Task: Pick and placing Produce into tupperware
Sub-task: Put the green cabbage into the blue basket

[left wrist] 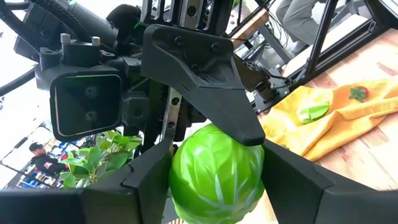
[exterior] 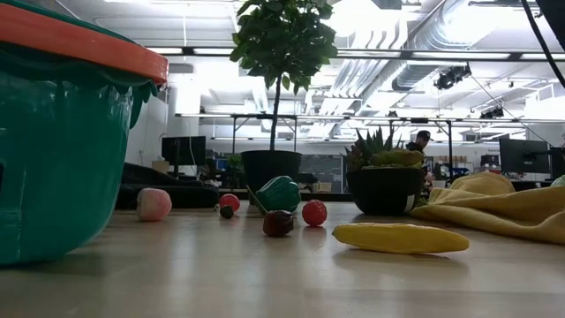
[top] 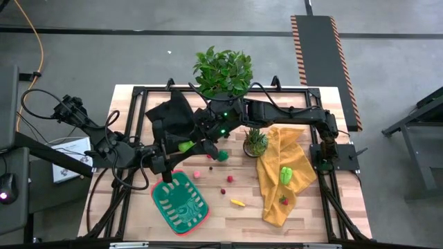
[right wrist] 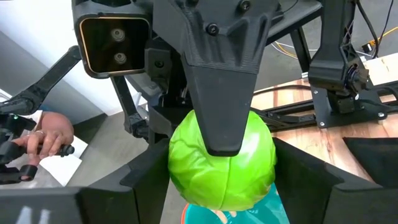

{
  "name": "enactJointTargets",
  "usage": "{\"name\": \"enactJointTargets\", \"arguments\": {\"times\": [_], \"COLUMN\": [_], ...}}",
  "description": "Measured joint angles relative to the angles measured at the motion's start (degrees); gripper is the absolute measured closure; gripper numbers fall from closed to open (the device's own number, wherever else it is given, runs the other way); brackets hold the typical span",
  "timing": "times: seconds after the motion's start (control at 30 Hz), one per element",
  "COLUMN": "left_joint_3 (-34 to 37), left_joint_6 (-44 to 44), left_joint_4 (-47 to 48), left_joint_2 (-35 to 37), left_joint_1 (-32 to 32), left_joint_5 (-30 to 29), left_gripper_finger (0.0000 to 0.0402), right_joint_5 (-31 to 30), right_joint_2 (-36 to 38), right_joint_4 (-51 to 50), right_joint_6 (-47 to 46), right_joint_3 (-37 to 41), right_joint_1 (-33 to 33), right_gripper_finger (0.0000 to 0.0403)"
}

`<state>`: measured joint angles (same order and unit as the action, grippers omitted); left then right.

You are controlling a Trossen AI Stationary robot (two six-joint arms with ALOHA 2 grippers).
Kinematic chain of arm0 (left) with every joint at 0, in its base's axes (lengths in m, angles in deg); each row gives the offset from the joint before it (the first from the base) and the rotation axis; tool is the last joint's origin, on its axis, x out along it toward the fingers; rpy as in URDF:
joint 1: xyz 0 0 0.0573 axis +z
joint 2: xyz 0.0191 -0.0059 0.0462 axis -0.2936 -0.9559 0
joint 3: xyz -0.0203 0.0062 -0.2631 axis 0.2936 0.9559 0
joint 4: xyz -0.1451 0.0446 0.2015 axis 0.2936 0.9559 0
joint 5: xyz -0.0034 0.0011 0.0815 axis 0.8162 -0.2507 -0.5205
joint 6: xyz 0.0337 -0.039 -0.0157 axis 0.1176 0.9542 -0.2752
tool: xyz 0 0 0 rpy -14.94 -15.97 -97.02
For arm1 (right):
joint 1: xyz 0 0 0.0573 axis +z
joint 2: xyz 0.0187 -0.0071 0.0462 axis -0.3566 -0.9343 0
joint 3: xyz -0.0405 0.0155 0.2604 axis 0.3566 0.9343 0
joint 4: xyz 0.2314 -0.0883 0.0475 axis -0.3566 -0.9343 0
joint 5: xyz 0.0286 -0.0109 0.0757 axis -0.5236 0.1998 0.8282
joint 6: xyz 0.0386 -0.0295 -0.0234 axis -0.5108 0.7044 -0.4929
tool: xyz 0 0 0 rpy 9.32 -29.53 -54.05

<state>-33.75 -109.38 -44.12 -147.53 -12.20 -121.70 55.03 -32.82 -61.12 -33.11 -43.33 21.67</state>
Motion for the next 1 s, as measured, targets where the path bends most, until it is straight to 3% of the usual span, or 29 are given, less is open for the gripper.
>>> {"name": "enactJointTargets", "arguments": {"times": [0.23, 0.47, 0.73, 1.0], "left_joint_3": [0.0, 0.0, 0.0, 0.0], "left_joint_6": [-0.1, 0.0, -0.1, 0.1], "left_joint_4": [0.1, 0.1, 0.1, 0.1], "left_joint_2": [0.0, 0.0, 0.0, 0.0], "left_joint_1": [0.0, 0.0, 0.0, 0.0], "left_joint_5": [0.0, 0.0, 0.0, 0.0], "left_gripper_finger": [0.0205, 0.0185, 0.0202, 0.0175], "right_joint_5": [0.0, 0.0, 0.1, 0.0], "right_joint_2": [0.0, 0.0, 0.0, 0.0], "right_joint_4": [0.0, 0.0, 0.0, 0.4], "right_joint_6": [-0.1, 0.0, -0.1, 0.0], "right_joint_3": [0.0, 0.0, 0.0, 0.0], "right_joint_1": [0.0, 0.0, 0.0, 0.0], "right_gripper_finger": [0.0171, 0.0171, 0.0171, 0.0171]}}
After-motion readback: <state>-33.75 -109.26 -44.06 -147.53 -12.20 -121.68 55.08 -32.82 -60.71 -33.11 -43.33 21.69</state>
